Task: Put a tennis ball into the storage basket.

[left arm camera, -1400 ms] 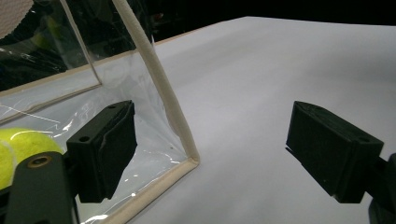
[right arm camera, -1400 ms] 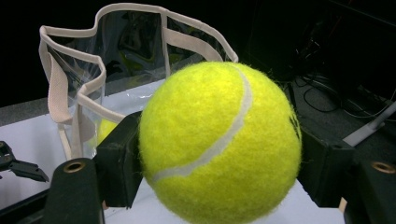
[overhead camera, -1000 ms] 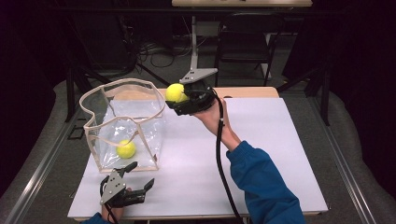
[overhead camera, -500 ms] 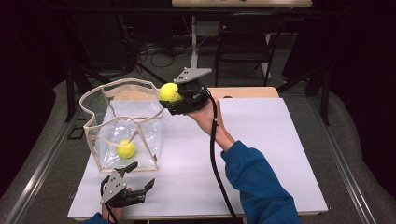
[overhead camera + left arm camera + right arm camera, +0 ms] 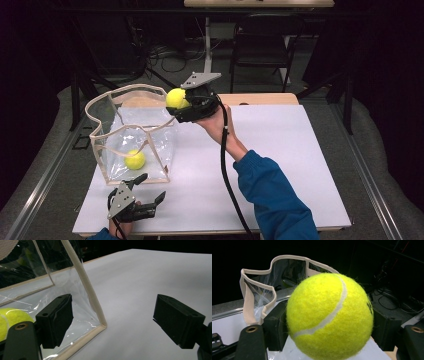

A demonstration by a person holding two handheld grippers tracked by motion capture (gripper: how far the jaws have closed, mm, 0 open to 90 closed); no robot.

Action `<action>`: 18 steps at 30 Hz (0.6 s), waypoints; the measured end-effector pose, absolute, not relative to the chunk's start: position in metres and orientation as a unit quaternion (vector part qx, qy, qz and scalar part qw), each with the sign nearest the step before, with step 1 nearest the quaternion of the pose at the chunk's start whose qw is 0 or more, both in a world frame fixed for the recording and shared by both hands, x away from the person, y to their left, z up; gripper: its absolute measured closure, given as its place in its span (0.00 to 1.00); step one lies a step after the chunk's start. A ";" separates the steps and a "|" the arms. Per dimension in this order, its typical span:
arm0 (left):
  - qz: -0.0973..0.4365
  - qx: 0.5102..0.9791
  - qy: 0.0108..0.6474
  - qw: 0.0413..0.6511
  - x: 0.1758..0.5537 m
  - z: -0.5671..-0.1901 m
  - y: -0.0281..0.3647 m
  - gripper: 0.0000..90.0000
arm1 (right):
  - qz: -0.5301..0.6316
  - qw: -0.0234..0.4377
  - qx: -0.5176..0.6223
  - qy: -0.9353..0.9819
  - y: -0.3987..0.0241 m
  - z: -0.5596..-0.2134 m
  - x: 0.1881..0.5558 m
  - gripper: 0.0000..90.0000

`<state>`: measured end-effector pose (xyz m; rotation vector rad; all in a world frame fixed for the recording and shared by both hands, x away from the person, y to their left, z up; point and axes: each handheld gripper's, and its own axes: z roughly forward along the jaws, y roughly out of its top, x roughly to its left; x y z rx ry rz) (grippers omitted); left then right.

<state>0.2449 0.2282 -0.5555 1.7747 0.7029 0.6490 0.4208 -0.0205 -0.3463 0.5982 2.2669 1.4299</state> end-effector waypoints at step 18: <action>0.271 0.743 0.296 0.536 0.246 -0.556 0.228 0.18 | 0.506 0.194 0.203 0.816 -0.006 -0.348 0.423 0.30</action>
